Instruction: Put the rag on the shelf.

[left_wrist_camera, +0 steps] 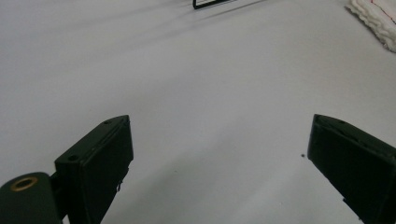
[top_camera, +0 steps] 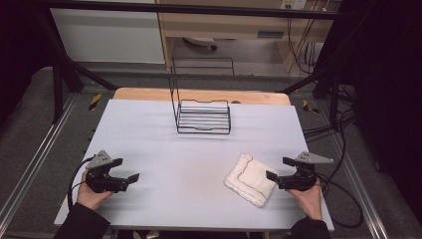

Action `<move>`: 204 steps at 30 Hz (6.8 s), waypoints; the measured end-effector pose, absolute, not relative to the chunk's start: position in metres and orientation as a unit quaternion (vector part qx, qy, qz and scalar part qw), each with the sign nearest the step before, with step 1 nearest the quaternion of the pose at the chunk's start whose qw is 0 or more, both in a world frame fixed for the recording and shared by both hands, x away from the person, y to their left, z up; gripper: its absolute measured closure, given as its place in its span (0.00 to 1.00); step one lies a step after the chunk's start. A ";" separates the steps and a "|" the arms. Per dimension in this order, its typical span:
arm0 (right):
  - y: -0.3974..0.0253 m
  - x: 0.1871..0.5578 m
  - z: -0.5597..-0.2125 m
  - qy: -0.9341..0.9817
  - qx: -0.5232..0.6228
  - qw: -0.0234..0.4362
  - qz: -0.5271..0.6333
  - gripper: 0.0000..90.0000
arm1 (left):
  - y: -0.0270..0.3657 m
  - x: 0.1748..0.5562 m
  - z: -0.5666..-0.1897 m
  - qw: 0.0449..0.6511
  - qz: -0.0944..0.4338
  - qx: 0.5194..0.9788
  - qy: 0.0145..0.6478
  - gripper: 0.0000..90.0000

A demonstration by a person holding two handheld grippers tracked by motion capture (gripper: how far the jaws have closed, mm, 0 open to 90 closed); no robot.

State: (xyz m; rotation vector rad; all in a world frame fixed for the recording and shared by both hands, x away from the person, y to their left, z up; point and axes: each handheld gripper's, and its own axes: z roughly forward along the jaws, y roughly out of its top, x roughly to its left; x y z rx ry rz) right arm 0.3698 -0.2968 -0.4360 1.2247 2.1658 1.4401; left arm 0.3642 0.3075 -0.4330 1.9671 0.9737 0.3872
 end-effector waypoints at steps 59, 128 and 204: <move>-0.149 0.360 -0.447 0.883 0.286 0.152 0.340 0.66 | 0.300 0.361 -0.433 0.424 0.167 0.800 0.390 0.09; -0.138 0.395 -0.420 0.827 0.337 0.126 0.431 0.36 | 0.249 0.357 -0.419 0.433 0.147 0.802 0.384 0.09; -0.188 0.439 -0.442 0.813 0.405 0.111 0.402 0.55 | 0.065 0.383 -0.455 0.403 0.071 0.812 0.416 0.87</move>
